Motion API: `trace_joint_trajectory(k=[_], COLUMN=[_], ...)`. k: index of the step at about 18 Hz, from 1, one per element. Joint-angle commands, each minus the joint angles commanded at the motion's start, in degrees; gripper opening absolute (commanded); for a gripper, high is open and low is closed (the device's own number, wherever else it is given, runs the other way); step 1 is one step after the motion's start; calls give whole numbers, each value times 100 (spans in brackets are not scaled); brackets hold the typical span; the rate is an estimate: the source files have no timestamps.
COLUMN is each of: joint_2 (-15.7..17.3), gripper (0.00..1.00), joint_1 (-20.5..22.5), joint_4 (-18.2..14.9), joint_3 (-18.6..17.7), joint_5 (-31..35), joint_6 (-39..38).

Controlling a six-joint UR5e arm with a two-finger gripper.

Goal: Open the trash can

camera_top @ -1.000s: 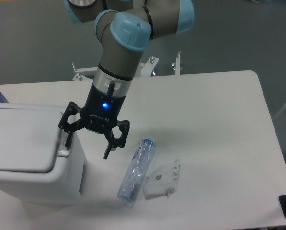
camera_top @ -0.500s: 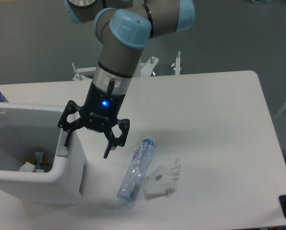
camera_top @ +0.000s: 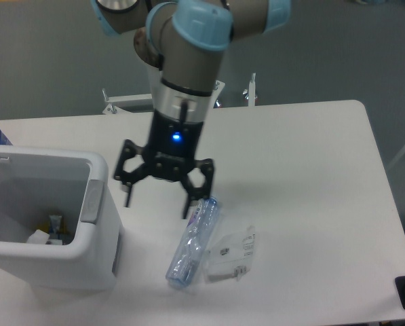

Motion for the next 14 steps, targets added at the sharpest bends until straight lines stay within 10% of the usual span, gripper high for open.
trace_joint_trajectory(k=[14], joint_2=[-791], gripper=[100], joint_1=[1547], joint_4=[26], joint_3=[0], joint_5=[271], joint_6=[2400])
